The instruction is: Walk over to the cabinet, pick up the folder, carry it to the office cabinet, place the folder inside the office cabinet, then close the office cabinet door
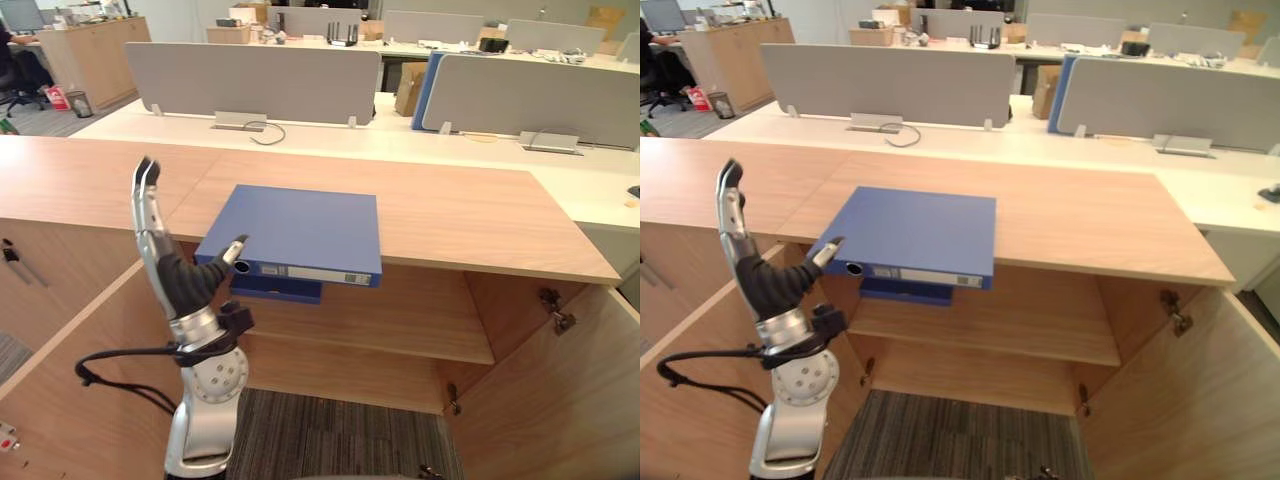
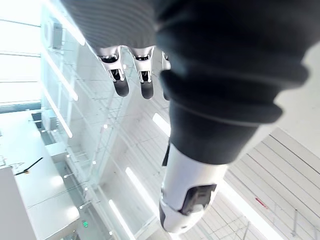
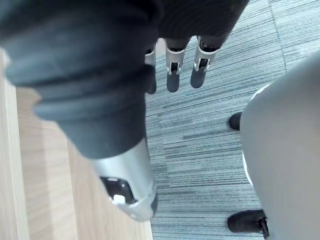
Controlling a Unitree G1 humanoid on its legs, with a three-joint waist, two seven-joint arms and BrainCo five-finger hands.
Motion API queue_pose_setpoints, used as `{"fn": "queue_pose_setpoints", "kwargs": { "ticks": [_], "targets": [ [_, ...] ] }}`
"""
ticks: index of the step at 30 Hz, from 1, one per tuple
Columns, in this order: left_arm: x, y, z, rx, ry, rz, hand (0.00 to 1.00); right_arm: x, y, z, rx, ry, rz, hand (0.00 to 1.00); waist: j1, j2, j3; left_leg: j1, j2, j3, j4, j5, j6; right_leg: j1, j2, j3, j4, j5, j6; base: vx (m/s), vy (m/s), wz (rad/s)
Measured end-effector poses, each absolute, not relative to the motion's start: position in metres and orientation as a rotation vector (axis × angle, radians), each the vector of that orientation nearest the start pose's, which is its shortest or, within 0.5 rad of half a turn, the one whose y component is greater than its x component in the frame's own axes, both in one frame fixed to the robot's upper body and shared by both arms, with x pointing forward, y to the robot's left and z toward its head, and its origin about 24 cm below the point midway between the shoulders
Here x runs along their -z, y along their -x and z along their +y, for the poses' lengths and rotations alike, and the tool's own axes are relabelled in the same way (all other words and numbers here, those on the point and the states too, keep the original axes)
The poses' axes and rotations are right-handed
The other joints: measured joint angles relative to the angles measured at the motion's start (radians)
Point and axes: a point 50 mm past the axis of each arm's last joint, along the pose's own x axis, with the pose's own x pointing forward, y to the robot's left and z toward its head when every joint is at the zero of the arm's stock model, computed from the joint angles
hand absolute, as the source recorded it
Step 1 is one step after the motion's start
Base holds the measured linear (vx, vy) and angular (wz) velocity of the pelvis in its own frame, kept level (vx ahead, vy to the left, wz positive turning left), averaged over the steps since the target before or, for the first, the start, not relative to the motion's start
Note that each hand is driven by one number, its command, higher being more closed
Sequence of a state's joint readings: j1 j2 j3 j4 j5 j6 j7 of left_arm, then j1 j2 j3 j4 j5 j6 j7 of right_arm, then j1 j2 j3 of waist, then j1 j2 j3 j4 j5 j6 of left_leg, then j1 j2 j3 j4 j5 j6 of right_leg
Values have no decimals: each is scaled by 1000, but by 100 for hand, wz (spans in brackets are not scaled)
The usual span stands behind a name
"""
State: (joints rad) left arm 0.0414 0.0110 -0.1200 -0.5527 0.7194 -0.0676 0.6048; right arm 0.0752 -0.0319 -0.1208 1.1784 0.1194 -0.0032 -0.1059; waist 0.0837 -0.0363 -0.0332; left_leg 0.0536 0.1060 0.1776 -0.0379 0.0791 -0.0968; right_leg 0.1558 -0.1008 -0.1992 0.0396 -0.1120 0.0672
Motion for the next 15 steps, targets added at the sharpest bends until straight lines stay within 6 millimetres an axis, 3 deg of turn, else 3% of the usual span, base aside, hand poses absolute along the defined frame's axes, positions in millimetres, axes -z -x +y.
{"fn": "queue_pose_setpoints", "kwargs": {
  "ticks": [5, 9, 11, 15],
  "targets": [
    [-164, -211, 133, -585, -612, -786, 0, 174, -67, -180, 301, -64, 1260, 0, -10, 2, -8, 1, -1, 0, -9, 2, 2, -5, 1, 9, 0, 0, 0, 0, 3, -1],
    [-141, -228, 121, -458, -749, -731, 0, 174, -70, -182, 299, -55, 1258, 0, -14, 10, -11, 8, -5, -1, -33, 16, 3, -13, 2, 11, 2, 2, -3, -5, 5, -1],
    [-125, -236, 122, -389, -830, -667, 0, 173, -74, -184, 297, -48, 1247, 0, -23, 19, -4, 16, -7, -2, -49, 25, 5, -15, 3, 14, 2, 4, -7, -13, 12, -2],
    [-111, -241, 127, -339, -899, -614, 0, 172, -75, -187, 279, -14, 1243, 0, -27, 29, 5, 16, -12, -5, -49, 25, 5, -15, 0, 14, 0, 5, -8, -11, 16, 0]
  ]
}}
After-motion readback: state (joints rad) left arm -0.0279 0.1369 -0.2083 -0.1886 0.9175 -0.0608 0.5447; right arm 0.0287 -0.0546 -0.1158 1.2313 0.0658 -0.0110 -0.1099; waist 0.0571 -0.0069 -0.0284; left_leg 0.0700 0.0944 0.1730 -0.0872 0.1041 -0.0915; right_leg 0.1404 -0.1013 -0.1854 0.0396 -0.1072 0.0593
